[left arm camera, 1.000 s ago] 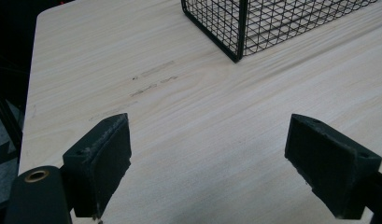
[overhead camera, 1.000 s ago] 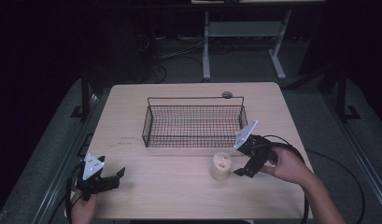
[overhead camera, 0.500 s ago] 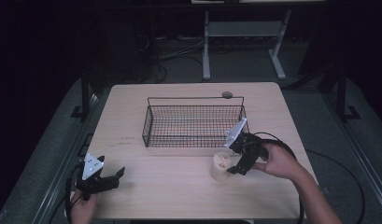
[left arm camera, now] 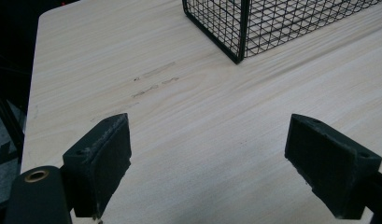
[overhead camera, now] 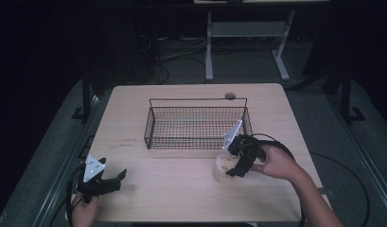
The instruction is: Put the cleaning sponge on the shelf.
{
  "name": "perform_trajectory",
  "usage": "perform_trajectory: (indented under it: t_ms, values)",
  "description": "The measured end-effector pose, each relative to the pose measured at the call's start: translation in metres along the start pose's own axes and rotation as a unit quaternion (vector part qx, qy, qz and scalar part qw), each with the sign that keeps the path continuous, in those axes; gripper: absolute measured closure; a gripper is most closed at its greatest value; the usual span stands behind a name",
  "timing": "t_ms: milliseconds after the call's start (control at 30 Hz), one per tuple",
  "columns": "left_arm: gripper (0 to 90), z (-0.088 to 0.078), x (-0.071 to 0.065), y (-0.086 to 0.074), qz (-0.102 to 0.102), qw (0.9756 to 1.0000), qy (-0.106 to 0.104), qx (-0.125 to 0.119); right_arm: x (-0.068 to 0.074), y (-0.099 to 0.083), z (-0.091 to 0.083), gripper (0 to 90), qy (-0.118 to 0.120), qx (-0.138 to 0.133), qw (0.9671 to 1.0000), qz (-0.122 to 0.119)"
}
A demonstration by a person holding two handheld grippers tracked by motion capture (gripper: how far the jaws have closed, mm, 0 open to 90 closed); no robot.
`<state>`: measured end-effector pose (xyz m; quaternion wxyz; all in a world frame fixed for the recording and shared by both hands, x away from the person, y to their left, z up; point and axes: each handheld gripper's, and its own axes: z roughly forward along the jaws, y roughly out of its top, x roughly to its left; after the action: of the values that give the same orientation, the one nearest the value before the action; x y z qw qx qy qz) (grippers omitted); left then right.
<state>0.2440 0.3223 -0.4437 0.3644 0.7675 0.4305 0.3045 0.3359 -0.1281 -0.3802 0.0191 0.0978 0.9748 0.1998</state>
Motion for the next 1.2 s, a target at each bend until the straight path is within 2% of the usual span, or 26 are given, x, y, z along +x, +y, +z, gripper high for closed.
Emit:
perform_trajectory:
  t_ms: [433,500,767,867,1200]
  values:
    - [13.7,0.0,0.0,0.0,0.0,1.0,0.0,0.0,-0.001,0.007,0.009,16.2,0.002,0.014,0.9999,-0.005]
    - [13.7,0.0,0.0,0.0,-0.001,1.0,0.0,0.0,0.0,0.007,0.011,20.1,0.005,0.017,0.9998,-0.006]
    - [13.7,0.0,0.001,0.0,0.0,1.0,0.001,0.001,-0.001,0.009,0.015,22.5,0.005,0.027,0.9996,-0.009]
    - [13.7,0.0,0.001,0.0,-0.001,1.0,0.002,-0.001,-0.001,0.01,0.016,28.0,0.007,0.028,0.9995,-0.013]
    - [13.7,-0.001,0.001,0.0,-0.002,1.0,0.001,-0.001,0.0,0.015,0.012,29.1,0.004,0.032,0.9992,-0.023]
